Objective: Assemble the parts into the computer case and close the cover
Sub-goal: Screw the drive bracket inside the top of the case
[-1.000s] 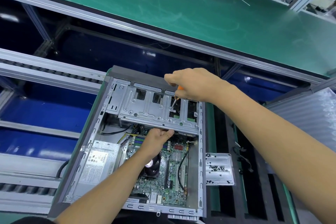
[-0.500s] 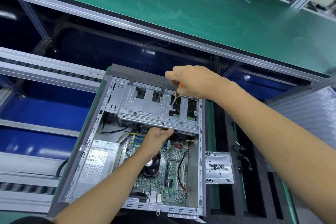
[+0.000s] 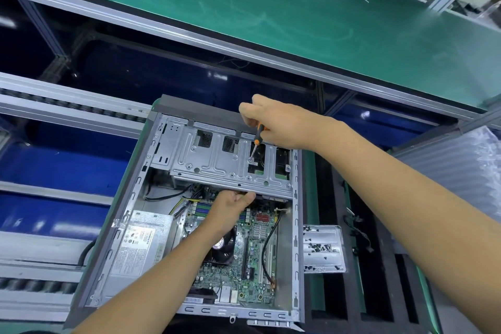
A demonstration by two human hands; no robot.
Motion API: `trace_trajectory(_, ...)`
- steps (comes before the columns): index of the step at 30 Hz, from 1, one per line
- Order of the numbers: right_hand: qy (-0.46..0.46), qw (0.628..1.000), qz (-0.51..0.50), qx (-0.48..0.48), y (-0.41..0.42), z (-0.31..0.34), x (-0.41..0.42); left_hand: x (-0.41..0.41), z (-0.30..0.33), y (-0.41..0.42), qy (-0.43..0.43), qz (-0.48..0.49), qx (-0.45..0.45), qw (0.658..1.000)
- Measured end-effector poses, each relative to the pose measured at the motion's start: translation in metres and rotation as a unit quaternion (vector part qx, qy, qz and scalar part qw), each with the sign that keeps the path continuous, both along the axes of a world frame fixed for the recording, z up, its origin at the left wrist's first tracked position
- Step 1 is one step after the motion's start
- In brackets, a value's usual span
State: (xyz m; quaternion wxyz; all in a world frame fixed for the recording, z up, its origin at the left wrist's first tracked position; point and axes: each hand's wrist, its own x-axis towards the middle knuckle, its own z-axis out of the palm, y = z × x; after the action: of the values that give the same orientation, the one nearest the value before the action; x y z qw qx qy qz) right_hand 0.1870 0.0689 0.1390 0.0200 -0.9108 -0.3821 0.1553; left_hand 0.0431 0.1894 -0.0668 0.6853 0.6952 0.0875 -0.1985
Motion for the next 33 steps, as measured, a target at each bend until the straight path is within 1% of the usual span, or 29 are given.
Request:
trace_trajectory(2,0.001,1.0,0.011,0.004,0.003,-0.001,0.001,0.0,-0.002,0.0,-0.006,0.001,0.004,1.0)
trace_trajectory(6,-0.079,0.996,0.009,-0.031,0.006,-0.001,0.004,0.002,-0.006,0.001,-0.023,0.001,0.008,1.0)
trace_trajectory(8,-0.095,0.995,-0.004,-0.03,0.004,-0.002,0.003,0.003,-0.007,0.001,-0.024,0.002,0.007,1.0)
trace_trajectory(10,-0.073,0.997,-0.004,-0.013,0.002,0.0,0.001,0.004,-0.008,0.0,-0.019,0.004,0.004,1.0)
trace_trajectory(13,0.006,1.0,0.018,0.006,0.004,0.007,-0.001,0.002,-0.007,-0.001,-0.017,0.007,-0.008,1.0)
trace_trajectory(14,0.016,1.0,0.025,0.003,0.006,0.008,-0.002,0.002,-0.008,-0.001,-0.015,0.007,-0.014,1.0)
trace_trajectory(15,0.0,1.0,0.031,-0.004,0.008,0.007,-0.002,0.002,-0.008,-0.001,-0.013,0.006,-0.019,1.0)
trace_trajectory(18,-0.113,0.993,0.014,-0.034,0.008,0.002,-0.002,0.001,-0.009,-0.001,-0.001,0.007,-0.026,1.0)
trace_trajectory(19,-0.135,0.99,0.003,-0.04,0.007,0.0,-0.002,0.001,-0.009,-0.001,0.002,0.007,-0.026,1.0)
trace_trajectory(20,-0.137,0.99,-0.005,-0.041,0.006,-0.001,-0.002,0.001,-0.009,-0.001,0.002,0.007,-0.026,1.0)
trace_trajectory(21,-0.118,0.992,-0.007,-0.035,0.006,-0.001,-0.002,0.001,-0.008,-0.001,0.001,0.008,-0.027,1.0)
trace_trajectory(24,0.006,1.0,-0.004,0.016,0.007,0.004,-0.003,0.0,-0.01,-0.001,-0.006,0.007,-0.023,1.0)
trace_trajectory(25,0.025,0.999,-0.009,0.03,0.007,0.005,-0.003,0.001,-0.011,-0.001,-0.009,0.007,-0.024,1.0)
trace_trajectory(26,0.012,0.999,-0.013,0.029,0.006,0.004,-0.003,0.001,-0.011,-0.001,-0.012,0.009,-0.026,1.0)
trace_trajectory(29,-0.127,0.991,-0.01,-0.042,0.003,0.001,0.0,0.001,-0.012,-0.001,-0.019,0.013,-0.026,0.999)
trace_trajectory(30,-0.149,0.987,-0.012,-0.054,0.002,0.0,0.0,0.001,-0.012,0.0,-0.022,0.01,-0.019,1.0)
trace_trajectory(31,-0.145,0.988,-0.013,-0.05,0.001,0.0,0.001,0.002,-0.011,0.0,-0.026,0.006,-0.01,1.0)
trace_trajectory(32,-0.114,0.993,-0.012,-0.034,0.0,0.0,0.001,0.003,-0.01,0.0,-0.028,0.004,-0.002,1.0)
trace_trajectory(33,-0.062,0.998,-0.014,-0.008,0.001,0.001,0.0,0.003,-0.01,0.0,-0.03,0.002,0.003,1.0)
